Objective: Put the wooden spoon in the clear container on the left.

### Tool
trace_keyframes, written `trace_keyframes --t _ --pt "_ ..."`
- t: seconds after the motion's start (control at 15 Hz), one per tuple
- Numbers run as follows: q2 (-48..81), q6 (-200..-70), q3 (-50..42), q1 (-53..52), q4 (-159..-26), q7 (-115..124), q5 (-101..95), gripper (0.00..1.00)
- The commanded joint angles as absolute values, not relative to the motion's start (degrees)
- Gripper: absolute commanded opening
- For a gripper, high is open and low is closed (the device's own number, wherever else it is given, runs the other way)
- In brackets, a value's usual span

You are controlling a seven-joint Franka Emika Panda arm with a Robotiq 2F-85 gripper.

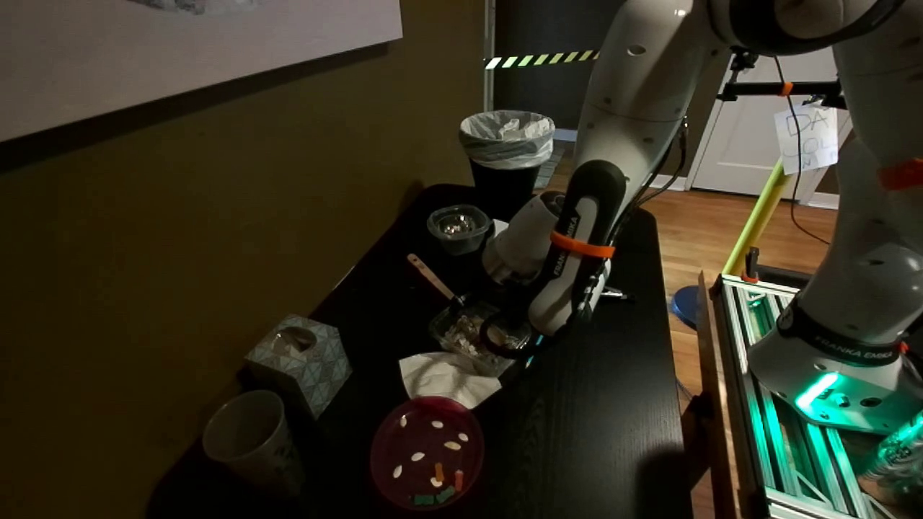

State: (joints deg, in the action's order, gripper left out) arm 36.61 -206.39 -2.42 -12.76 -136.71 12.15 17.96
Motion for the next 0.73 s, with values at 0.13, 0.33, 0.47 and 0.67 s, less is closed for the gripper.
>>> trace_keyframes --t 0.13,0.33,0.47,0.67 --pt "30.9 -206.8 -3.0 -11.8 -139.0 12.1 21.4 0.93" --pt "26.8 -207.0 -5.0 -11.6 -140.0 11.4 23.7 1.00" --pt "21.9 -199.6 -7.3 -11.0 -141.8 9.1 24.7 1.00" --pt "23.7 -202.7 -4.9 -7.7 -139.6 11.1 20.6 1.00"
